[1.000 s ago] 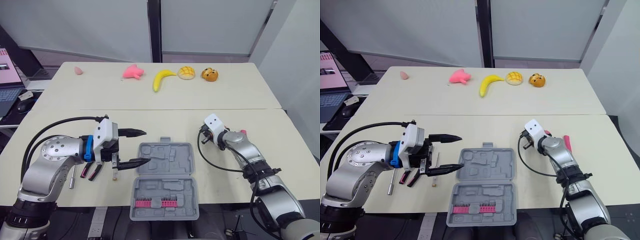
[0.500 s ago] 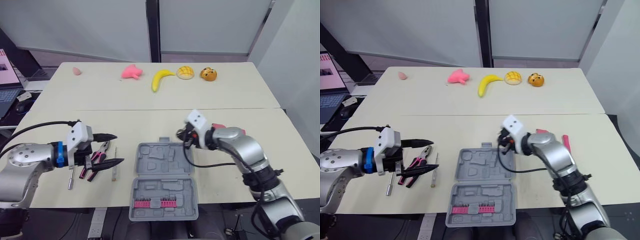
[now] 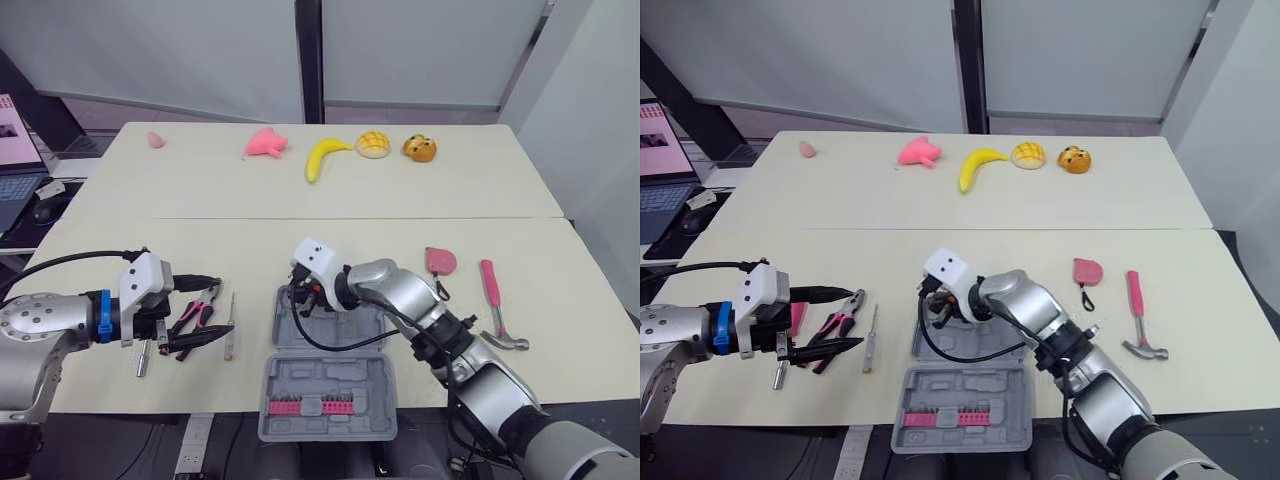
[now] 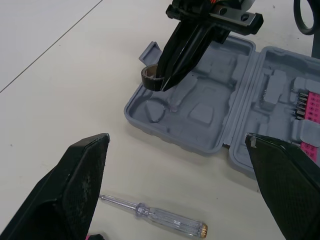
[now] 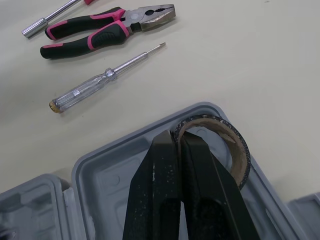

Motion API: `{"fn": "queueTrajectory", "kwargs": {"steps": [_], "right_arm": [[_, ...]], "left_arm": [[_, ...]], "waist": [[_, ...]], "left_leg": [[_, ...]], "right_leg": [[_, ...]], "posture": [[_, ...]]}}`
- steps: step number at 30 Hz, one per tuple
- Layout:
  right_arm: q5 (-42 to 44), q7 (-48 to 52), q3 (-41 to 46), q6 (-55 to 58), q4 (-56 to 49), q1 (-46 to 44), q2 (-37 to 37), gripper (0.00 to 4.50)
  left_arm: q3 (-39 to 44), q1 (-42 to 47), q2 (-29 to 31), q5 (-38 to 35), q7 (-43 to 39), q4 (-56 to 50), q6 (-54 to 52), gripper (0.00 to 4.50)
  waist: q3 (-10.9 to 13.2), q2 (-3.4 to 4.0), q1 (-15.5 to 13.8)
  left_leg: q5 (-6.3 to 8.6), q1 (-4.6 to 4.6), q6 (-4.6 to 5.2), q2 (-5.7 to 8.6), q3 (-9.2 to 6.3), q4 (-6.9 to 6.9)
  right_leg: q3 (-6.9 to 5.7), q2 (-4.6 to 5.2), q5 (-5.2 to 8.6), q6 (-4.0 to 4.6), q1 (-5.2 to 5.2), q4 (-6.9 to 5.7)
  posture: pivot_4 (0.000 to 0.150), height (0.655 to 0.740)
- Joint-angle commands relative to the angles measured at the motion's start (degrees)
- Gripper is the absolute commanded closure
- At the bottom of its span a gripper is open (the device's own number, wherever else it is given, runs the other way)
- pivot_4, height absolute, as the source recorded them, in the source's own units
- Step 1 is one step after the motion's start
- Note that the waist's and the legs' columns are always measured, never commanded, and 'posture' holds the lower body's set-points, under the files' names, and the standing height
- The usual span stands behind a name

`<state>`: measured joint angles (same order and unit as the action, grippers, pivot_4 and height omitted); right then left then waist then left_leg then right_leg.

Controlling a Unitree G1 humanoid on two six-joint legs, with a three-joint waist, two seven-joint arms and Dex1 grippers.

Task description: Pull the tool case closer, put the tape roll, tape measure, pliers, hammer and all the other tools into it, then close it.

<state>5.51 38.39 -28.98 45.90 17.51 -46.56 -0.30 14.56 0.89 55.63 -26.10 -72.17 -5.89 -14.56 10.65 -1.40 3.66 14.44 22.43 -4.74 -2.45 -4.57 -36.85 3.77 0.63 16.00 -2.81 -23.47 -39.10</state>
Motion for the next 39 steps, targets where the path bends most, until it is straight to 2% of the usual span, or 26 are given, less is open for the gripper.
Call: {"fn": "queueTrajectory", "kwargs": {"steps": [1, 16, 26, 29, 32, 36, 39], "right_arm": [[-1.66, -0.03, -0.53, -4.37, 3.53, -1.8, 1.92, 4.48], [-6.35, 0.49, -0.13, -11.61, 13.92, -2.23, 5.79, 4.48], [-6.77, 0.75, 1.29, -12.15, 14.57, -2.3, 6.22, 4.48], [-6.28, 1.05, 2.16, -10.44, 12.89, -2.96, 6.0, 3.7], [-5.37, 3.57, 1.73, -7.24, 8.78, -2.87, 5.06, 3.14], [-5.13, 6.09, 0.73, -5.08, 4.13, -1.76, 3.48, 3.14], [-6.59, 5.67, -0.13, -11.26, 2.92, 0.15, 2.29, 3.14]], "left_arm": [[1.94, -0.46, 1.01, -0.1, -0.25, -0.57, 0.55, 0.0], [1.47, -1.31, 1.04, -0.11, 0.08, -2.05, 0.15, 0.0], [0.52, -0.41, 0.57, 0.7, -0.29, -0.52, 1.3, 0.0], [0.45, -0.45, 0.28, 1.15, -0.69, 0.68, 2.36, 0.0], [0.47, -0.58, 0.14, 1.35, -0.95, 1.6, 3.34, 0.0], [0.61, -0.75, 0.02, 1.47, -1.18, 2.17, 4.04, 0.0], [0.7, -1.02, -0.14, 1.57, -1.03, 2.14, 4.2, 0.0]], "waist": [[0.0, 0.0, 0.0], [0.01, 0.02, 0.1], [0.01, 0.02, 0.1], [0.02, 0.03, 0.1], [0.02, 0.03, 0.1], [0.02, 0.03, 0.06], [0.02, 0.03, 0.07]], "left_leg": [[0.0, 0.0, 0.0, -0.07, 0.0, 0.0], [0.0, -0.01, 0.0, -0.3, -0.01, 0.0], [0.0, -0.01, 0.0, -0.3, -0.01, 0.0], [0.0, -0.01, 0.0, -0.3, -0.01, 0.0], [0.0, -0.01, 0.0, -0.3, -0.01, 0.0], [0.0, 0.03, 0.0, -0.3, -0.01, 0.0], [0.0, 0.03, 0.0, -0.3, -0.01, 0.0]], "right_leg": [[0.0, -0.08, -0.02, 0.03, 0.0, 0.0], [0.03, -0.36, -0.11, 0.2, -0.08, -0.02], [0.04, -0.36, -0.1, 0.2, -0.09, -0.02], [0.04, -0.36, -0.1, 0.2, -0.09, -0.02], [0.04, -0.36, -0.1, 0.2, -0.1, -0.02], [0.04, -0.37, -0.1, 0.2, -0.12, -0.01], [0.03, -0.37, -0.1, 0.2, -0.12, -0.01]], "posture": [[0.15, 0.7255], [0.15, 0.7255], [0.15, 0.7255], [0.15, 0.7255], [0.15, 0.7255], [0.15, 0.7255], [0.15, 0.7255]]}}
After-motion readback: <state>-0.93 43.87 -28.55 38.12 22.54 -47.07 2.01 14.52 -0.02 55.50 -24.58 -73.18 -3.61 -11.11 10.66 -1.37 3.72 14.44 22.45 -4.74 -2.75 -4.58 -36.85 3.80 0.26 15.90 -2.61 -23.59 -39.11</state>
